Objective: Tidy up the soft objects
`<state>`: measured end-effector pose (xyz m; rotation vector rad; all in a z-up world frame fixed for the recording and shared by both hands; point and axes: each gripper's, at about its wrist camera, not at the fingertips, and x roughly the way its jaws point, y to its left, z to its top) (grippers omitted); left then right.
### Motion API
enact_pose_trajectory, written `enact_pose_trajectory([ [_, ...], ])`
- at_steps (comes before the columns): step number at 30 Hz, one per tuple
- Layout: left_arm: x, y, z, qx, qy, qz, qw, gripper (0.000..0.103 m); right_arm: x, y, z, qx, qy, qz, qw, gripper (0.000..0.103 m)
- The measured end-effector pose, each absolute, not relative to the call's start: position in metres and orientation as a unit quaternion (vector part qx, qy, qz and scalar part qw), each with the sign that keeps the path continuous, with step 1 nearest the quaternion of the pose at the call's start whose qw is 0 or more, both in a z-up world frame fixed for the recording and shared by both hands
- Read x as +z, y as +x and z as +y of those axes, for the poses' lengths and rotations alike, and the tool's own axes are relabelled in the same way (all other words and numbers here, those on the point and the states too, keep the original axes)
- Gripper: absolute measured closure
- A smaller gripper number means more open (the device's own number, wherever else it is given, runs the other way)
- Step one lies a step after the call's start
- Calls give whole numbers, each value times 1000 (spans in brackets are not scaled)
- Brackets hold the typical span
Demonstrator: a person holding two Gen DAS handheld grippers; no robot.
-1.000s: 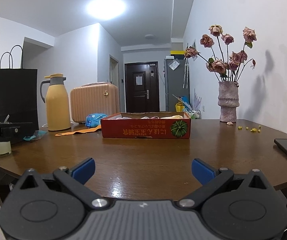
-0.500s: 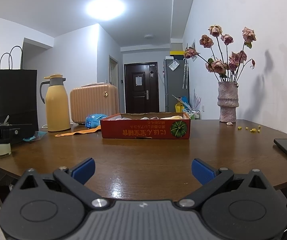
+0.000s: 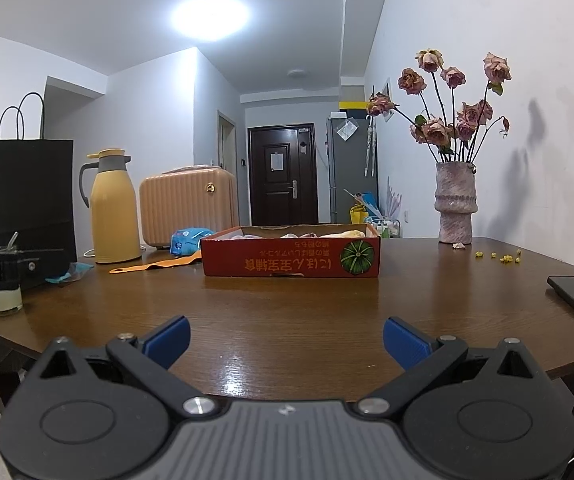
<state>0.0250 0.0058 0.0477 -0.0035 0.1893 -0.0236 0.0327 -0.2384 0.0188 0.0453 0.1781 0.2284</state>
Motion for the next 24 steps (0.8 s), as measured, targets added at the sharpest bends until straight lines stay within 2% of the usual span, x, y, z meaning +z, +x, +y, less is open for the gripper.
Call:
enact_pose_trajectory([
  [24,48,24,6,-12,5,87,996,0,17,32,-238,112,23,88,990,0],
])
